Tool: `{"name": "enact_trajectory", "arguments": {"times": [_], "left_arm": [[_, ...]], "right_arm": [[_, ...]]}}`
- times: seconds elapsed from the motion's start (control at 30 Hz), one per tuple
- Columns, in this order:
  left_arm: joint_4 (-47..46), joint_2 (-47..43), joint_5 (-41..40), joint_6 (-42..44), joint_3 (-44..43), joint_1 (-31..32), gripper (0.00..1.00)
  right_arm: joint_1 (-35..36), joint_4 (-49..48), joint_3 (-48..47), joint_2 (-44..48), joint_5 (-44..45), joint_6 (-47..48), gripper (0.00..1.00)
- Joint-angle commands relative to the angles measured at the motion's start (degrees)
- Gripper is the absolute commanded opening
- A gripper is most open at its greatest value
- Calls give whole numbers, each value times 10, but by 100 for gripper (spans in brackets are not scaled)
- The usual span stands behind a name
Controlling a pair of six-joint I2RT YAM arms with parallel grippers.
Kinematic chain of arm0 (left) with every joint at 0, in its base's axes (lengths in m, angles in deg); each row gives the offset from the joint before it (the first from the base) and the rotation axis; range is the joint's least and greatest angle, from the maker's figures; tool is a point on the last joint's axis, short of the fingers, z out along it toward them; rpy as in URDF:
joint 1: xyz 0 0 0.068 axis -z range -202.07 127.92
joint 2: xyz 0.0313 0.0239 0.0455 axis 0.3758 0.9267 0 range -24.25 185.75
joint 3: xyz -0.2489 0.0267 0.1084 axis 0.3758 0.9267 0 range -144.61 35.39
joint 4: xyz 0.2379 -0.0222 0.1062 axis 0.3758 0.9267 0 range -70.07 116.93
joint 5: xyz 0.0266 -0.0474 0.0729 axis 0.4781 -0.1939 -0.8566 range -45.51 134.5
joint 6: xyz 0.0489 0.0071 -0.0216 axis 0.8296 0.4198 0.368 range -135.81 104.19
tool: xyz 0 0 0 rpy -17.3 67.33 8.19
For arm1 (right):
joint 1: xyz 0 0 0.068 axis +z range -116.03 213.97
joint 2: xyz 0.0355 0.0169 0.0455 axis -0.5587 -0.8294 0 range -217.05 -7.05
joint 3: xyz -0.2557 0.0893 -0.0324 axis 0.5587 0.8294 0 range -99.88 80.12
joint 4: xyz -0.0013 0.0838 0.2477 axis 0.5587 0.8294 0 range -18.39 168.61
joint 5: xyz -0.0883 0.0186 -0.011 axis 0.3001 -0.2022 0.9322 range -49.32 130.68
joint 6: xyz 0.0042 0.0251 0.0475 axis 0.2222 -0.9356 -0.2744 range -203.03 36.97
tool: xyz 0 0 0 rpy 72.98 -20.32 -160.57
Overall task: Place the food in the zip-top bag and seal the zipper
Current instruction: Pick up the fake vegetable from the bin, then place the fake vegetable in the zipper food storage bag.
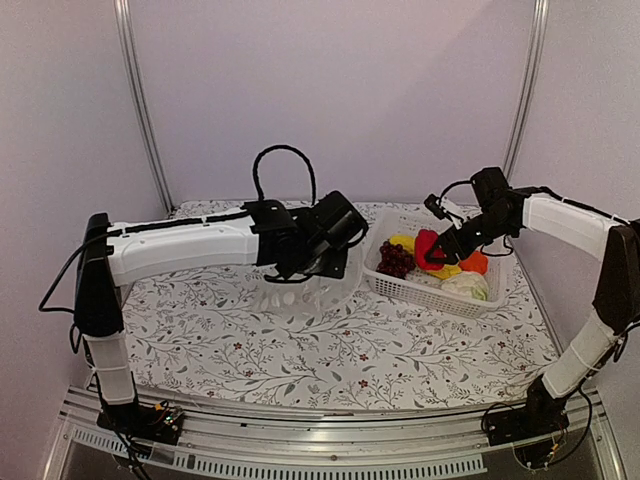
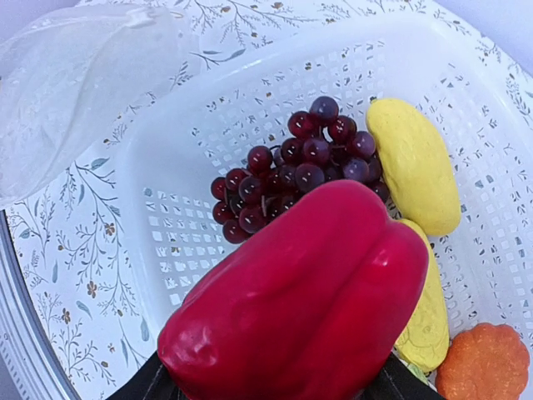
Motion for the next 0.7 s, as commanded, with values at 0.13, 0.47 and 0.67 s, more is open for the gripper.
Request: {"name": "enact_trajectory", "arguments": {"times": [0.13, 0.47, 0.67], "left_arm": [[-48, -7, 45, 1, -6, -29, 0], [-91, 9, 55, -6, -24, -33, 0], [-134, -6, 70, -9, -15, -33, 0]], "right_arm": [[15, 72, -48, 62, -117, 30, 41], [99, 77, -108, 57, -240, 45, 41], [114, 72, -160, -2, -314, 7, 41]]}}
